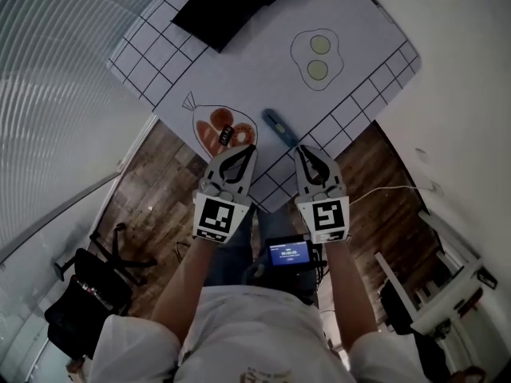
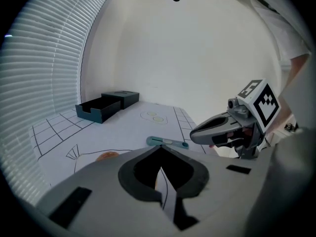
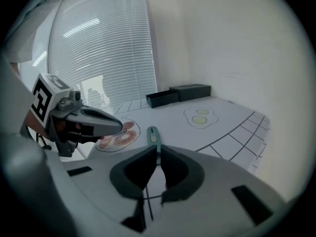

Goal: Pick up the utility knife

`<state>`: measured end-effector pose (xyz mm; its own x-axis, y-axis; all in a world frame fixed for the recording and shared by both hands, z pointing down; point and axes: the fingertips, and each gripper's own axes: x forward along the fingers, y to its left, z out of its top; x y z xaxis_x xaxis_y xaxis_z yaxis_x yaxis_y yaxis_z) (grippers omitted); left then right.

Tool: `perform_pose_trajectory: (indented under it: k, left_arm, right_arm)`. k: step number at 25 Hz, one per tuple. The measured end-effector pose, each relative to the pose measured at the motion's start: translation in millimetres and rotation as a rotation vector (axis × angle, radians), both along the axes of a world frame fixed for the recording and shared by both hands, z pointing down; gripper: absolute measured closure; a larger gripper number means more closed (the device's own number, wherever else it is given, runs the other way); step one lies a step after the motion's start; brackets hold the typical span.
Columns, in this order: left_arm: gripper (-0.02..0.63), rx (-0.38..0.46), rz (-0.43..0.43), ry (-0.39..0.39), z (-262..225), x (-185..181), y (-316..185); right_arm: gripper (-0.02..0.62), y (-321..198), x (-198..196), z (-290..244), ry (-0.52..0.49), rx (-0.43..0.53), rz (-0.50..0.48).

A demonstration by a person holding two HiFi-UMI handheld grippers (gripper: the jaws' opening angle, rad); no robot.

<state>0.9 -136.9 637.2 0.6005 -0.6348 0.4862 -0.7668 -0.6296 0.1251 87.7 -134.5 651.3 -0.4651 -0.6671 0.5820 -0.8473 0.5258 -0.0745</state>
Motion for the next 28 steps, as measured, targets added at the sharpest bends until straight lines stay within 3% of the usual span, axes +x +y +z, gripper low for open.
perform_pose_trajectory:
  k: [6,14,23,28]
  left_arm:
    - [0.600,-0.025,-0.018,0.015,4.0,-3.4,2.3]
    - [0.600,-0.062,-0.024,0.039,8.5,-1.4,5.4]
    - [0.600,-0.087,-0.052,0.033,16.0,-10.9,-1.0]
    - [0.600,-0.087,-0.050,0.034,16.2,-10.6,-5.2]
  right_arm:
    - [0.500,-3.8,-5.8,11.7,-0.001,-0.031,-0.016]
    - [0.446,-12.5,-19.0,19.2,0.017,-0.087,-0.064]
    - [0.430,-15.0,-26.1,33.7,0.155,-0.163,-0.159]
    - [0.449,-18.5,-25.1,36.2,0.195,-0.212,-0.142]
